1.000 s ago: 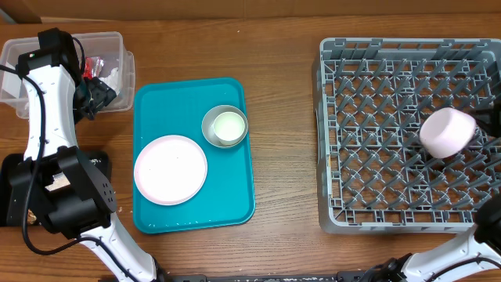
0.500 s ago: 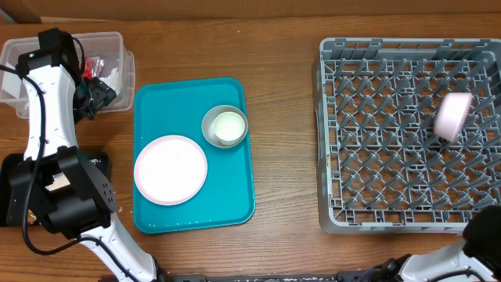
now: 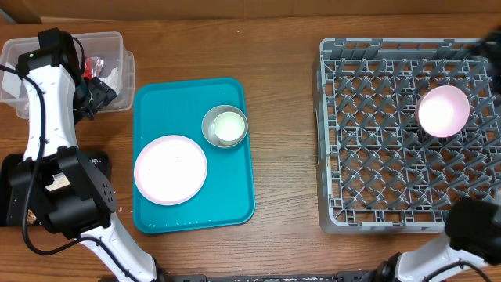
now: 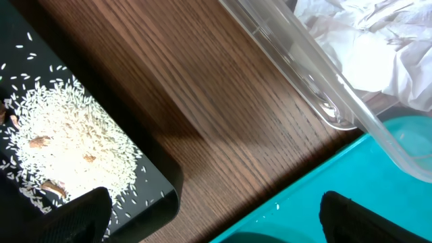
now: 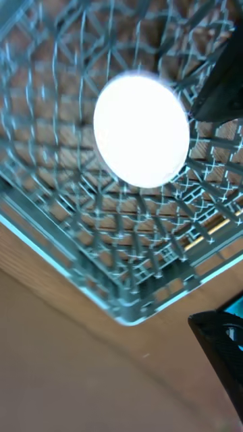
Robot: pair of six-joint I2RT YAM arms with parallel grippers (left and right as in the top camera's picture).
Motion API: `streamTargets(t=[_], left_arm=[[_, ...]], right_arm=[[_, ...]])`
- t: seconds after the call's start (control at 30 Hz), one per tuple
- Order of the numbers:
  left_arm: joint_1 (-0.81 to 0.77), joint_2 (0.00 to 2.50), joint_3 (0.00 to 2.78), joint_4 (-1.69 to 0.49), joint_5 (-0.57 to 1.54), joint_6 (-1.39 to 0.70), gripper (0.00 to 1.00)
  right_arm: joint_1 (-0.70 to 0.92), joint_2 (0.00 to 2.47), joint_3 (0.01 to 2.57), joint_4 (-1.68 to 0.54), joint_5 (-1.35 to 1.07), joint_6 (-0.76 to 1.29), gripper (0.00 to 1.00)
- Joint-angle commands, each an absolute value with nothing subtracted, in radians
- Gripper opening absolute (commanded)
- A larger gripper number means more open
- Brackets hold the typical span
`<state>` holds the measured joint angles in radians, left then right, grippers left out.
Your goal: Sort waste into correct bins and load items into the dishwasher
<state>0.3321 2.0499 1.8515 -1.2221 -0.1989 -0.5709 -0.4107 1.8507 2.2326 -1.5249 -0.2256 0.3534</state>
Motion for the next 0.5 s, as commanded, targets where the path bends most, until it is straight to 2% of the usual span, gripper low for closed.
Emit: streamTargets(t=[0.0, 0.13, 0.37, 0.43, 0.47], left_arm=[[0.336, 2.05, 1.848, -1.221, -0.205, -0.584, 1.0], [0.336, 2.05, 1.848, -1.221, -0.205, -0.584, 1.0], [0.336, 2.05, 1.848, -1.221, -0.205, -0.584, 1.0], [0.336, 2.05, 1.848, -1.221, -0.205, -0.584, 1.0], [0.336, 2.05, 1.848, -1.221, -0.205, -0.584, 1.0]], right_arm=[[-0.311, 1.937, 2.238, -1.514, -0.069, 0.313, 0.91], [-0.231, 2.04, 2.238, -1.526, 0.037, 0.327, 0.88], [-0.173, 2.161, 2.238, -1.584, 0.21, 0.422, 0.73], [-0.173, 2.174, 2.238, -1.589, 0.217, 0.424, 0.56], [-0.173, 2.178, 2.237, -1.588, 0.217, 0.424, 0.5]])
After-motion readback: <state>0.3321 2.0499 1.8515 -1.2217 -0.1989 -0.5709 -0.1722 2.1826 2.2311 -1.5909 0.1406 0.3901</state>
